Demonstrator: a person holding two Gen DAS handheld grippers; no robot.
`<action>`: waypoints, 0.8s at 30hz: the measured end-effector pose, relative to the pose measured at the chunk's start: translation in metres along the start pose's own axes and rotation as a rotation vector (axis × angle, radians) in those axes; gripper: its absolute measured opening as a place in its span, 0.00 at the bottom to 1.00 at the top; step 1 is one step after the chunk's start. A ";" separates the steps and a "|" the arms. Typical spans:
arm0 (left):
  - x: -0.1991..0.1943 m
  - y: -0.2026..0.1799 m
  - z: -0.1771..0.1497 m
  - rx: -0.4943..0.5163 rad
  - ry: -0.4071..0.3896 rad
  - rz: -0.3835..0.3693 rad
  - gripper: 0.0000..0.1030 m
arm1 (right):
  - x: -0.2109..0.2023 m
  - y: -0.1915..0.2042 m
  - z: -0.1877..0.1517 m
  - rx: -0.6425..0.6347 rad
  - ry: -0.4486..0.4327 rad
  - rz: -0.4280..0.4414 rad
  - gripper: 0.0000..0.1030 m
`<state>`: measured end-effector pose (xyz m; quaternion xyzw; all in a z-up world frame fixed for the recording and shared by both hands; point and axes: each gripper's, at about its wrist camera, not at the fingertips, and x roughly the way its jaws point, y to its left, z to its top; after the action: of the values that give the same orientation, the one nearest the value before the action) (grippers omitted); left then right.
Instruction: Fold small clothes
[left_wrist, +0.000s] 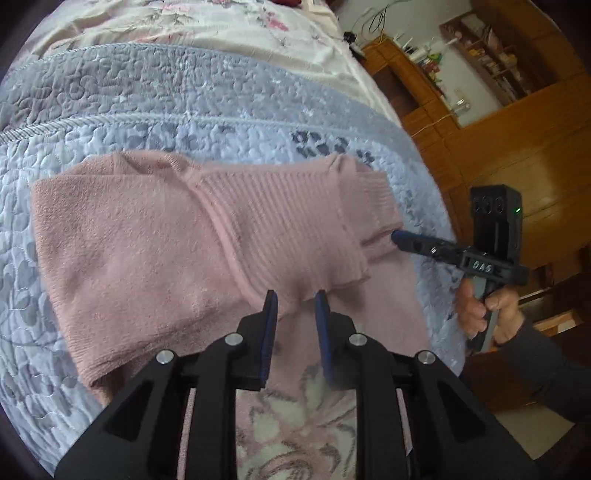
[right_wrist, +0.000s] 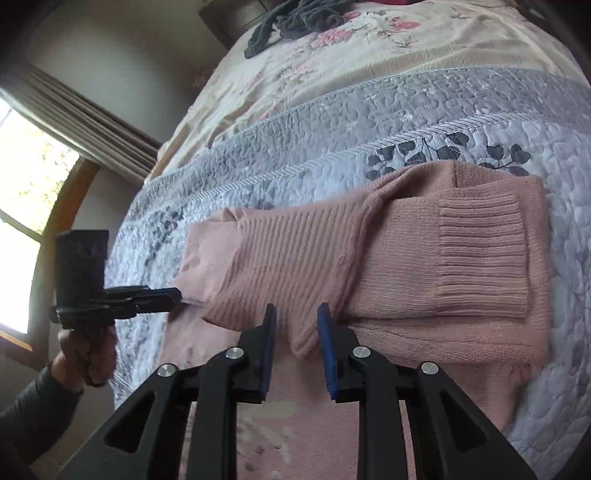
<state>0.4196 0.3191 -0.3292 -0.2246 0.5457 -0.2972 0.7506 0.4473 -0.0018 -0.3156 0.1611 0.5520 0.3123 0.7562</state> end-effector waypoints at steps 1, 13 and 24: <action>0.002 -0.001 0.003 -0.017 -0.014 -0.049 0.18 | 0.005 -0.001 0.001 0.031 0.004 0.033 0.23; 0.063 0.034 -0.019 -0.114 0.042 -0.065 0.28 | 0.044 -0.032 -0.018 0.103 0.119 0.097 0.14; -0.007 0.014 -0.067 -0.228 -0.050 0.036 0.70 | 0.000 -0.032 -0.044 0.177 0.103 0.094 0.33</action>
<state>0.3566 0.3332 -0.3537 -0.3059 0.5610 -0.2139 0.7389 0.4157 -0.0309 -0.3492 0.2368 0.6073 0.3050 0.6943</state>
